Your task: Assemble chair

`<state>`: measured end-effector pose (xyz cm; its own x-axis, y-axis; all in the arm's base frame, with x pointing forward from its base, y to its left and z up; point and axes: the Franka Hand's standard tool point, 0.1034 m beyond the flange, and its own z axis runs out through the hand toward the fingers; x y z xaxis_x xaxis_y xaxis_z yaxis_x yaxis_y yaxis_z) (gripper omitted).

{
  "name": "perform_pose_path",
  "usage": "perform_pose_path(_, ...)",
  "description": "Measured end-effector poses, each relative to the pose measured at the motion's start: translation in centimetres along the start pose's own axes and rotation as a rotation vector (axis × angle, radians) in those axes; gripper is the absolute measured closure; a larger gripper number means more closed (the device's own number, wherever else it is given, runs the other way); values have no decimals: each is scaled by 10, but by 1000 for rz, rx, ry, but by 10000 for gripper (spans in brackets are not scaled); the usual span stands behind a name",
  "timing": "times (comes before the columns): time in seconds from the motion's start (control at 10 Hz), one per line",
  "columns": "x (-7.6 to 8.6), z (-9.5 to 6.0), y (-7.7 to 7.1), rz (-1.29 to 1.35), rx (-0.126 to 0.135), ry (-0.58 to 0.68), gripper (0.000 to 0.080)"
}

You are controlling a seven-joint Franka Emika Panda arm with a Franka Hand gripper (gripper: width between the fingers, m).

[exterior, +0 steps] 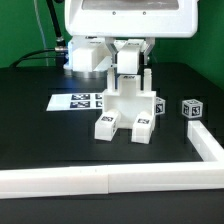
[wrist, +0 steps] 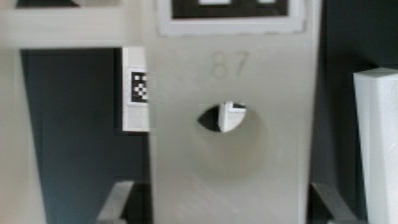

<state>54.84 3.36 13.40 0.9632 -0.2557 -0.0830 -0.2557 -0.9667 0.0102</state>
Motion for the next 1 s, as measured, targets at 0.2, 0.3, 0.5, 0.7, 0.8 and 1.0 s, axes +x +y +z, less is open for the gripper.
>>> perform_pose_path(0.2,-7,1,-16,47,8,27,511)
perform_pose_path(0.3,-11,2,-26,55,9,26,511)
perform_pose_path(0.5,-10,4,-30,54,6,25,511)
perform_pose_path(0.7,-10,5,-30,54,5,24,511)
perform_pose_path(0.8,-11,5,-29,55,5,24,511)
perform_pose_path(1.0,-18,9,-28,67,10,32,511)
